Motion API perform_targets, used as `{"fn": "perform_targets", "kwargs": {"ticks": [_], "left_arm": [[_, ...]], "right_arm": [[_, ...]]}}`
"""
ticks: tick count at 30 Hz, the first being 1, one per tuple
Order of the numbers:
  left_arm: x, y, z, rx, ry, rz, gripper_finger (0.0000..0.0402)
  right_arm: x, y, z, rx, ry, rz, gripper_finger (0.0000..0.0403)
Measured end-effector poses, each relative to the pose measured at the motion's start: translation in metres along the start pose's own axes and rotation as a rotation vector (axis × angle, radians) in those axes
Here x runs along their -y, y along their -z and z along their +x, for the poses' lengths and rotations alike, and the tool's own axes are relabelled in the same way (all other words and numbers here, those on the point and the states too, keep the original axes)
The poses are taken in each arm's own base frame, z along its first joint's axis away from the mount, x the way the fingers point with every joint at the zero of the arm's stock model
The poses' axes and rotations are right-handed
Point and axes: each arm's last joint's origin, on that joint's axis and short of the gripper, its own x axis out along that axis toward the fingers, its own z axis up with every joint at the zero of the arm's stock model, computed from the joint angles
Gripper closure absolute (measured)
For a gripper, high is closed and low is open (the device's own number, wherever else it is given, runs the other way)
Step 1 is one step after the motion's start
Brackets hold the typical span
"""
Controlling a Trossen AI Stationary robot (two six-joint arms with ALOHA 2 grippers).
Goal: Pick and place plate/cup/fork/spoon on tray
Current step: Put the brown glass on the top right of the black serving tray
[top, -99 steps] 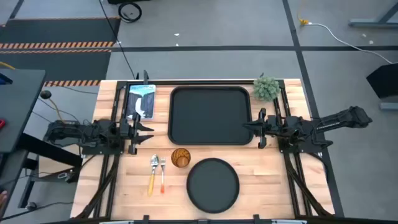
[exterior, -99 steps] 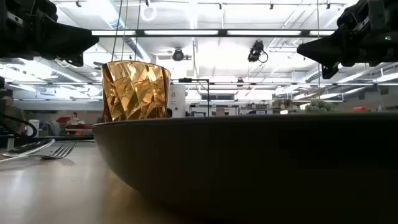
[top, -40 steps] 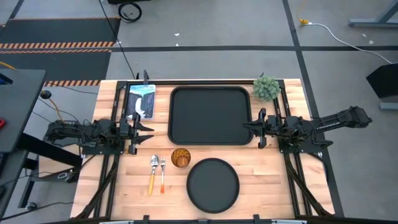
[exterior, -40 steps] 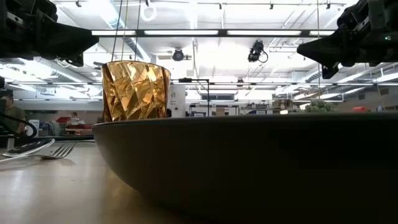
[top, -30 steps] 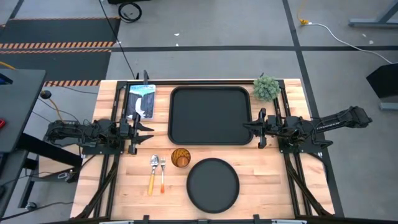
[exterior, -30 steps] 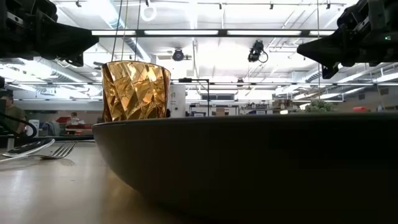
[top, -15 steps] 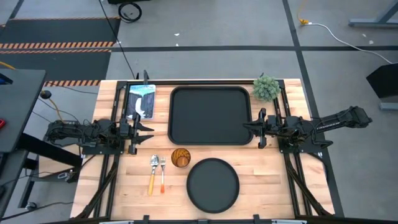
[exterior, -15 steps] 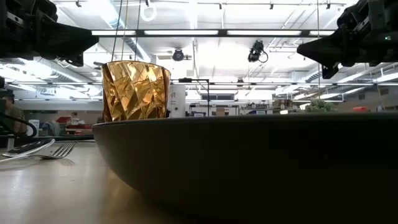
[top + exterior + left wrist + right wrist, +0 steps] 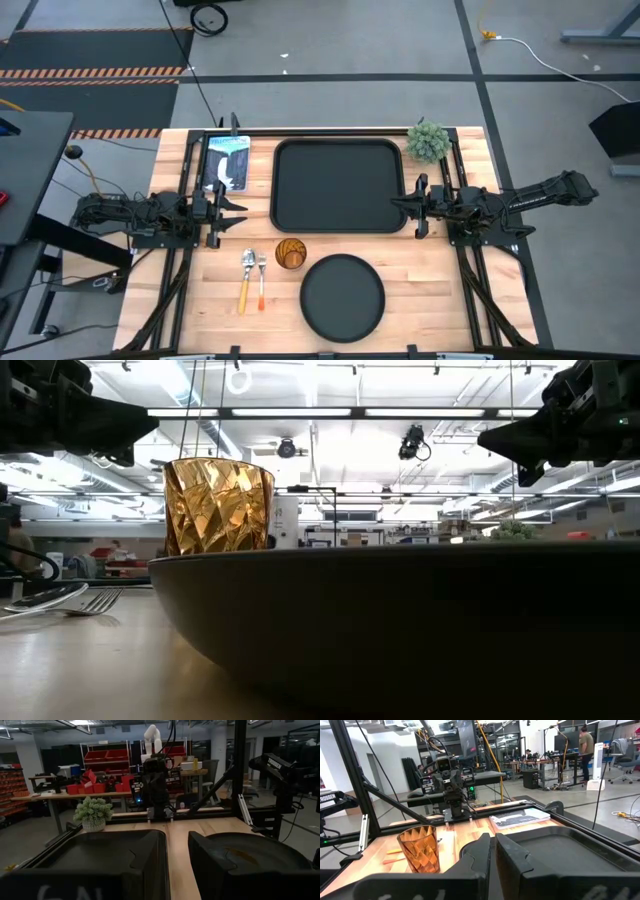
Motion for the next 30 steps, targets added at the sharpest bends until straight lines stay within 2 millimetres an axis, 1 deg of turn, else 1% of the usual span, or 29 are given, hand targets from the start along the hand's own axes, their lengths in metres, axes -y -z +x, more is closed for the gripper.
{"fn": "perform_targets", "kwargs": {"ticks": [4, 7, 10, 16, 23, 27, 30], "left_arm": [[0.0, 0.0, 0.0, 0.004, 0.0, -0.011, 0.0285], [0.0, -0.002, 0.0, 0.022, 0.001, -0.104, 0.0285], [0.0, -0.008, 0.0, 0.08, 0.001, -0.125, 0.0285], [0.0, -0.016, -0.001, 0.16, 0.026, -0.326, 0.0285], [-0.001, -0.026, -0.003, 0.266, 0.035, -0.351, 0.0285], [-0.002, -0.022, 0.0, 0.231, -0.017, -0.369, 0.0285], [-0.002, -0.016, 0.006, 0.163, -0.063, -0.349, 0.0285]], "right_arm": [[0.0, 0.0, 0.0, -0.001, 0.0, 0.0, 0.0369], [0.0, 0.0, 0.0, 0.0, 0.0, 0.0, 0.0369], [0.0, 0.0, 0.0, 0.0, 0.0, 0.0, 0.0369], [0.0, 0.0, 0.0, 0.0, 0.0, 0.0, 0.0369], [0.0, 0.0, 0.0, 0.0, 0.0, 0.0, 0.0369], [0.0, 0.0, 0.0, 0.0, 0.0, 0.0, 0.0369], [0.0, 0.0, 0.0, 0.0, 0.0, 0.0, 0.0369]]}}
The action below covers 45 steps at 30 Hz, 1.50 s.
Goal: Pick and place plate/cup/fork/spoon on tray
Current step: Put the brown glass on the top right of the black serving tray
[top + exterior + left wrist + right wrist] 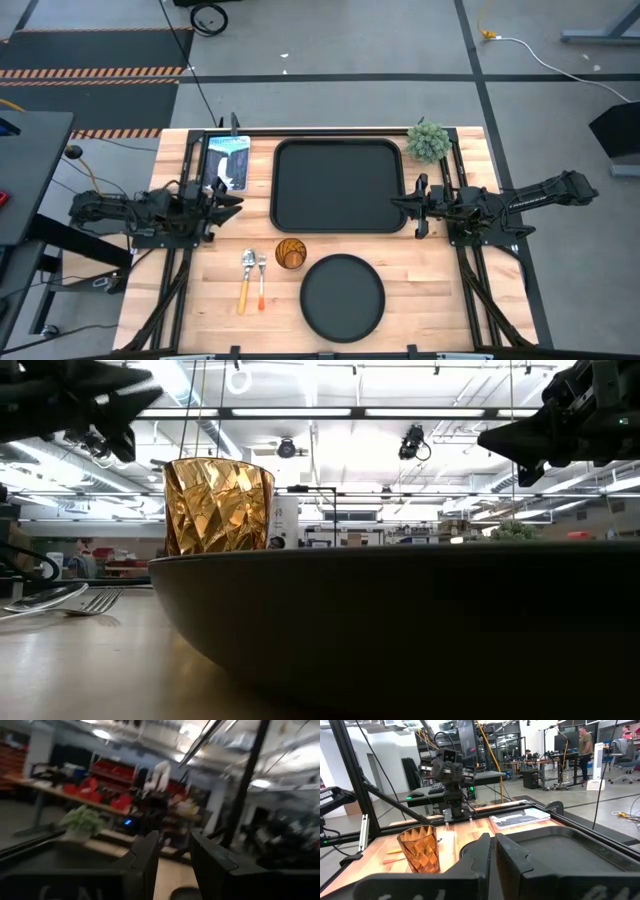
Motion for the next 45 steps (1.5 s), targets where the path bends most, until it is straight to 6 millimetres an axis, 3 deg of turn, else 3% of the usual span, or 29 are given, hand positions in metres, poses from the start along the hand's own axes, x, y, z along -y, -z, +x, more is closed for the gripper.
{"fn": "perform_targets", "kwargs": {"ticks": [5, 12, 18, 27, 37, 45], "left_arm": [[-0.002, 0.012, 0.011, -0.083, -0.077, 0.019, 0.0285], [-0.002, 0.031, 0.025, -0.254, -0.045, -0.034, 0.0284], [0.007, 0.033, 0.048, -0.441, 0.018, -0.074, 0.0246], [0.015, 0.035, 0.086, -0.696, -0.061, -0.038, 0.0178], [0.027, 0.028, 0.124, -0.95, -0.099, 0.021, 0.0173], [0.033, 0.032, 0.147, -1.057, -0.097, 0.006, 0.0173]], "right_arm": [[0.0, 0.0, 0.0, 0.0, 0.0, 0.0, 0.0369], [0.0, 0.0, 0.0, 0.0, 0.0, 0.0, 0.0369], [0.0, 0.0, 0.0, 0.0, 0.0, 0.0, 0.0369], [0.0, 0.0, 0.0, 0.0, 0.0, 0.0, 0.0369], [0.0, 0.0, 0.0, 0.0, 0.0, 0.0, 0.0369], [0.0, 0.0, 0.0, 0.0, 0.001, 0.0, 0.0369]]}}
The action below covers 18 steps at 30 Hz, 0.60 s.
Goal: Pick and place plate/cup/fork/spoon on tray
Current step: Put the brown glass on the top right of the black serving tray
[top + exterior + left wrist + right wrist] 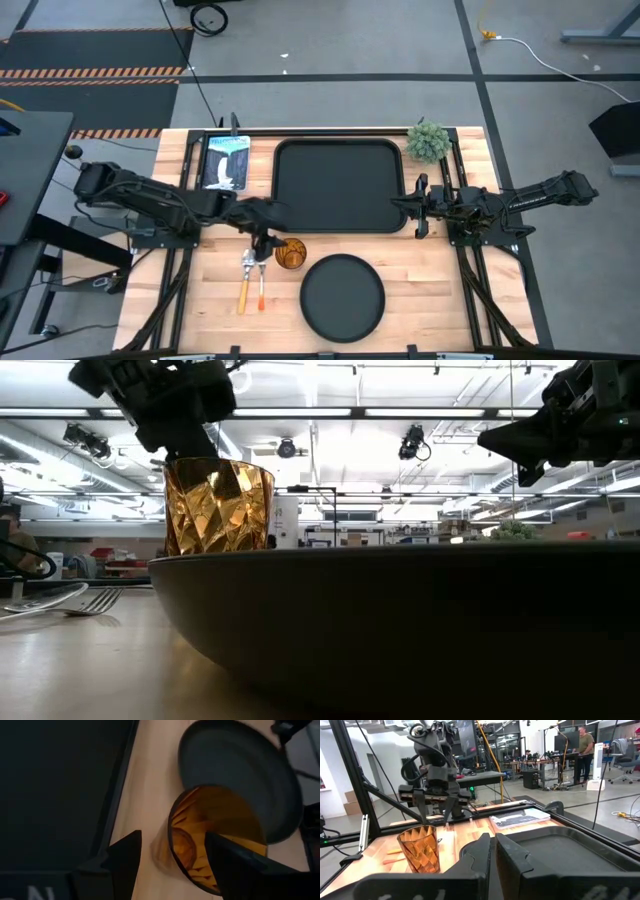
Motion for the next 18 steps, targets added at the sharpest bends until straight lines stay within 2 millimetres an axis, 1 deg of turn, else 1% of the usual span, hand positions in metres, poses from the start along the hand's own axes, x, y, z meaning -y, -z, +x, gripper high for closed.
{"fn": "perform_targets", "kwargs": {"ticks": [11, 14, 18], "left_arm": [[0.009, -0.027, 0.023, -0.205, -0.084, -0.004, 0.0174], [0.011, -0.033, 0.027, -0.263, -0.12, 0.013, 0.0186], [0.012, -0.038, 0.033, -0.322, -0.142, 0.04, 0.0214]], "right_arm": [[0.0, 0.0, 0.0, 0.0, -0.001, 0.0, 0.0369], [0.0, 0.0, 0.0, 0.0, 0.0, 0.0, 0.0369], [0.0, 0.0, 0.0, 0.0, 0.0, 0.0, 0.0369]]}}
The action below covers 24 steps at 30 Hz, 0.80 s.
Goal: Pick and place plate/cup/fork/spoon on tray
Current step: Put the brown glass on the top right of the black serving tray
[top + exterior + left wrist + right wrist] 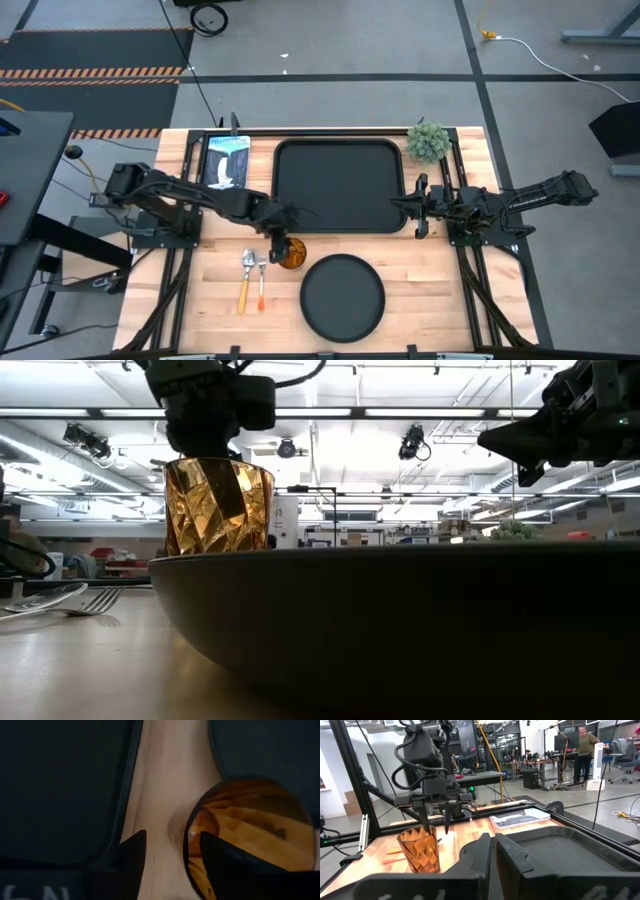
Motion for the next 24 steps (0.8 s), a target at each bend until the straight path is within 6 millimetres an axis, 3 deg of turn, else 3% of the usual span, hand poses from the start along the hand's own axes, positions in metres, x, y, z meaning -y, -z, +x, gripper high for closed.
{"fn": "perform_targets", "kwargs": {"ticks": [20, 24], "left_arm": [[-0.003, -0.005, 0.001, -0.023, -0.03, -0.005, 0.0384], [-0.01, -0.016, -0.009, -0.009, -0.042, -0.032, 0.0387]], "right_arm": [[0.0, 0.0, 0.0, 0.0, 0.0, 0.0, 0.0369], [0.0, 0.0, 0.0, 0.0, -0.001, 0.0, 0.0369]]}}
